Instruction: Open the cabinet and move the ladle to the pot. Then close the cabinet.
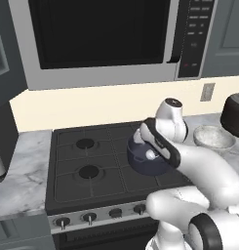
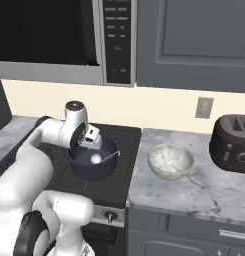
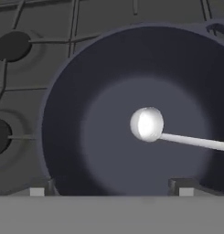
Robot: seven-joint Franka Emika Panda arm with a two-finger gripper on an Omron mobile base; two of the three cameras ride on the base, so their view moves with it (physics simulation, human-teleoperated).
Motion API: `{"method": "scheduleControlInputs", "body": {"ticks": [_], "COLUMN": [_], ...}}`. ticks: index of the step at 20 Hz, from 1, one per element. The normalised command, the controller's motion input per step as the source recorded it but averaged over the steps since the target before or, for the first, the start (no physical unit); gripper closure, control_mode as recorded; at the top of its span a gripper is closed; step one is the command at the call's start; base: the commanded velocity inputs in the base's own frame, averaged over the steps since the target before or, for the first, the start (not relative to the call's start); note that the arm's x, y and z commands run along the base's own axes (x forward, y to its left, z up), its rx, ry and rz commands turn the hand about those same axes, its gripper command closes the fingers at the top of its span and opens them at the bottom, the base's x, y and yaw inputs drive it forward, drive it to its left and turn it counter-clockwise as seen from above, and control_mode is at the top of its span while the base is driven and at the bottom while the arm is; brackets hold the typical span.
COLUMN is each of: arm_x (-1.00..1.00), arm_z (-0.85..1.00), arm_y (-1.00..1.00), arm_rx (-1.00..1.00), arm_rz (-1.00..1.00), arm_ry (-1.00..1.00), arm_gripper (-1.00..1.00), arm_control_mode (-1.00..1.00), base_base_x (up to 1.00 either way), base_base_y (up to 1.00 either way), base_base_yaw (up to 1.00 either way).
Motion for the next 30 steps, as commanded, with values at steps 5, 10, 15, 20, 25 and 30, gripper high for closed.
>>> {"method": "scheduleControlInputs", "body": {"ticks": [5,10,15,20,25,30], "arm_x": [-0.97,-1.00,-1.00,-0.65,-0.36,-0.25], "arm_z": [0.96,1.00,1.00,0.87,0.60,0.13], "arm_y": [0.00,0.00,0.00,0.00,0.00,0.00], "arm_rx": [0.00,0.00,0.00,-0.01,-0.06,-0.14], "arm_rz": [0.00,0.00,0.00,0.00,0.00,-0.03], "arm_ry": [-0.16,-0.15,-0.17,-0.07,0.00,0.00], "arm_gripper": [-1.00,-1.00,-1.00,-1.00,-1.00,-1.00], "arm_control_mode": [-1.00,-1.00,-1.00,-1.00,-1.00,-1.00], "base_base_x": [0.00,0.00,0.00,0.00,0.00,0.00], "base_base_y": [0.00,0.00,0.00,0.00,0.00,0.00], "base_base_yaw": [0.00,0.00,0.00,0.00,0.00,0.00]}}
